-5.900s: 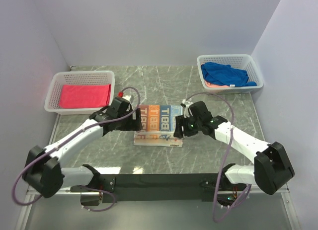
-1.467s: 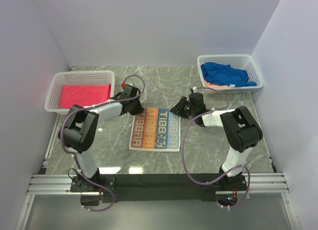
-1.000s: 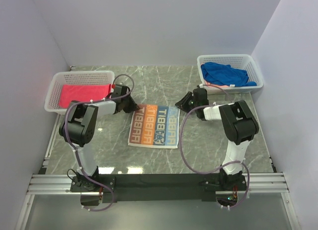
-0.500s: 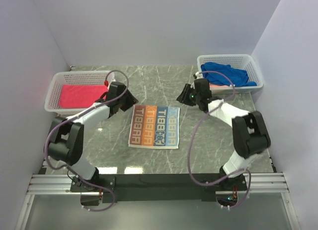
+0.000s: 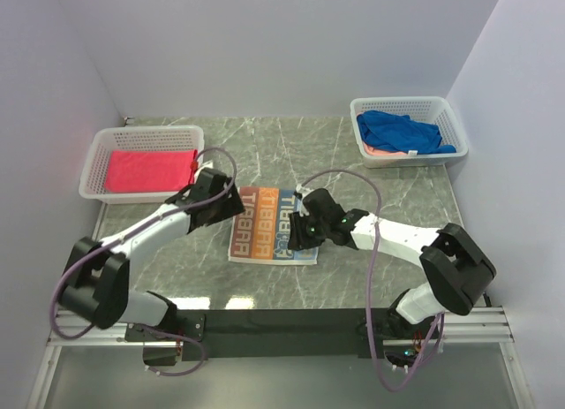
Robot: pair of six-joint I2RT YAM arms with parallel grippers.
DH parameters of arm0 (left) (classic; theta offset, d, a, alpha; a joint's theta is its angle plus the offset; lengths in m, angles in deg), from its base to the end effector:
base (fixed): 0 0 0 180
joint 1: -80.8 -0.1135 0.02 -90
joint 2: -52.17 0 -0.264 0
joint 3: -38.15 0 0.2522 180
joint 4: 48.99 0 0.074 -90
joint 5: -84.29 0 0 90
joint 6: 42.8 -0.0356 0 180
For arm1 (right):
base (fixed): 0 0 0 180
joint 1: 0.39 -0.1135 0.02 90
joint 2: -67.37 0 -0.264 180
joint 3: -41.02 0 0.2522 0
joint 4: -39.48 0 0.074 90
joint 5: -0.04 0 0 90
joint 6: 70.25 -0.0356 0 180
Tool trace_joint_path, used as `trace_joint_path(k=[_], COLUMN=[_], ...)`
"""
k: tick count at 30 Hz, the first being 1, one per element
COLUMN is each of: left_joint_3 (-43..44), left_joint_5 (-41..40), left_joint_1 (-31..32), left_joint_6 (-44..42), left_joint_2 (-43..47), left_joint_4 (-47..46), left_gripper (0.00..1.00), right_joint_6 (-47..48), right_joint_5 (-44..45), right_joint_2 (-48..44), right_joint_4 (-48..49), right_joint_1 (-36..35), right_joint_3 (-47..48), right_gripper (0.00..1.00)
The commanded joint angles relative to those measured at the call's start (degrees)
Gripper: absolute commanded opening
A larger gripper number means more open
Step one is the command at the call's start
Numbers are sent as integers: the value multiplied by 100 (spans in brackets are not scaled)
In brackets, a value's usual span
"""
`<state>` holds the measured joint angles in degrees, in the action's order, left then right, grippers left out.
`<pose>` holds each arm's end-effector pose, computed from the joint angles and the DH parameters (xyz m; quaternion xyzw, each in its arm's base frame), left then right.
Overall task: Fold and stack the towels
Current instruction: Fold the towel
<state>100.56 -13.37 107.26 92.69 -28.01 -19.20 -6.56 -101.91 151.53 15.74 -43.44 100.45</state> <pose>0.2607 -0.1245 0.2160 -0.1776 0.9133 -0.1618 0.3288 0.2101 0.2063 0.1892 -0.1719 0.9147 0.2807 0.2346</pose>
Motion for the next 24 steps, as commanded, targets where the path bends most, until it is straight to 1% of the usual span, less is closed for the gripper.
trace_joint_path(k=[1, 3, 6, 9, 14, 16, 20, 22, 24], left_joint_3=[-267, -276, -267, -294, -338, -312, -224, -119, -5], left_joint_5=[-428, -525, -622, -614, -412, -385, -412, -333, -254], left_joint_1=[-44, -53, -53, -53, -44, -44, -53, -44, -44], left_joint_6=[-181, -260, -410, -489, -682, -804, -1042, -1209, -1315], left_joint_2=[713, 985, 1319, 1627, 1927, 1962, 2024, 1972, 1840], left_joint_4=[461, 637, 954, 1130, 1341, 1376, 1385, 1368, 1350], left_gripper=[80, 87, 91, 91, 91, 92, 93, 92, 93], right_joint_6=[-112, -68, -41, -182, -209, -130, 256, 415, 705], right_joint_5=[87, 96, 96, 131, 131, 105, -18, -158, -247], right_joint_2=[74, 258, 434, 391, -101, -216, -339, -558, -716], right_joint_4=[-188, -425, -672, -742, -847, -944, -1164, -1182, -1313], right_joint_1=[-2, 24, 77, 235, 753, 1016, 1289, 1290, 1290], right_joint_3=[-269, -313, -444, -725, -1007, -990, -815, -700, -376], right_gripper=[41, 41, 41, 41, 41, 41, 42, 42, 43])
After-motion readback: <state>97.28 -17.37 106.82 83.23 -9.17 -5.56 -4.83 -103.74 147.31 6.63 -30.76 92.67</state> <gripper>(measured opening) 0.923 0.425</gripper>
